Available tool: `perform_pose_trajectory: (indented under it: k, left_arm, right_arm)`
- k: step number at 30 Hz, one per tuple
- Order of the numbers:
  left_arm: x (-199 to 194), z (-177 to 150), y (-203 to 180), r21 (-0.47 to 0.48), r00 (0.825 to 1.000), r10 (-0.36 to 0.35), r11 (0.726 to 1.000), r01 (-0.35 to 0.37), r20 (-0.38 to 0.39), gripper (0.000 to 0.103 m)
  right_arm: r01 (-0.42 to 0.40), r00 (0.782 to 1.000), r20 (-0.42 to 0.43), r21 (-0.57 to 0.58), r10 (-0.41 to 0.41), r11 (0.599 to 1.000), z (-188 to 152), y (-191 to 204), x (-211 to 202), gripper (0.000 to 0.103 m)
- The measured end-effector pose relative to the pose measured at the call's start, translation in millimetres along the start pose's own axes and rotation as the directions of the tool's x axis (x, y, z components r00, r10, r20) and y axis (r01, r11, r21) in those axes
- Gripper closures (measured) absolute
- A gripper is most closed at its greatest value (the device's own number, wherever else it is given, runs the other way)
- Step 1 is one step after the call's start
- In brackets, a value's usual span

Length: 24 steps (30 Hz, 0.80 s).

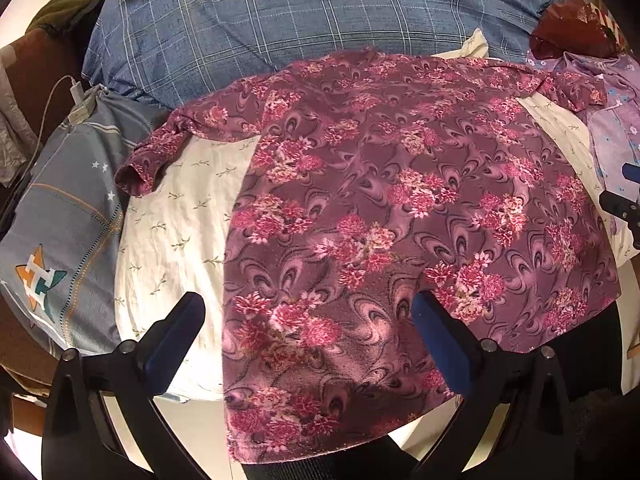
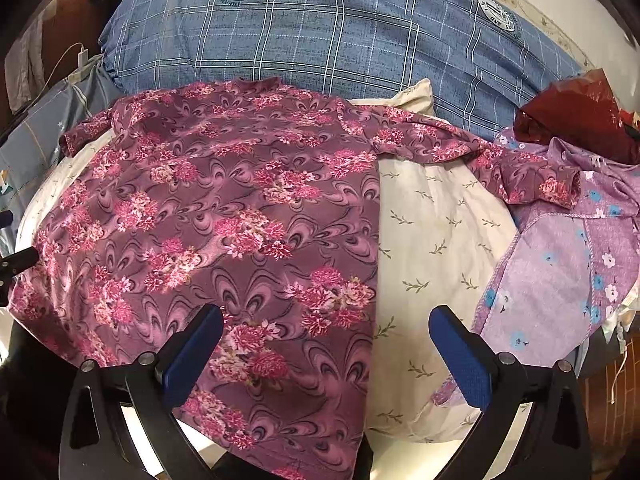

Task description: Fold small clothes

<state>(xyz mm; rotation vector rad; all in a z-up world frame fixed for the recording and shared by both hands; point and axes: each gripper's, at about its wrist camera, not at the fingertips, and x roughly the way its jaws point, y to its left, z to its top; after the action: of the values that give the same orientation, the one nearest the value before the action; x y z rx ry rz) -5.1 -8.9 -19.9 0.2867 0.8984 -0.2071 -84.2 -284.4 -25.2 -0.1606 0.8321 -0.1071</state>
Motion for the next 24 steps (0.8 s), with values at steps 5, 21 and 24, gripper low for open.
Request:
perform_pose_trajectory:
  k: [5,21,24]
  left_arm:
    - [-6.2,-3.0,12.3,-0.019,1.0,0.004,1.0,-0.004,0.008,0.0]
    - [-23.5,-10.9,7.7,-0.043,1.0,-0.003,0.999,0.003,0.007,0.0]
    - [-27.9,-10.7,5.2,-0.043,1.0,-0.004,0.999,0.005,0.016,0.0]
  right_arm:
    - [0.01,1.0,-0.018,0.01,-0.01,1.0,-0.8,-5.1,4.4,0.0]
    - [0.022,1.0,0.021,0.017,-0.023,1.0,-10.4,-8.0,-16.3,0.0]
    - [0.024,0.999,0.031,0.028,-0.025,0.999,-13.1,-11.6,-20.9,0.0]
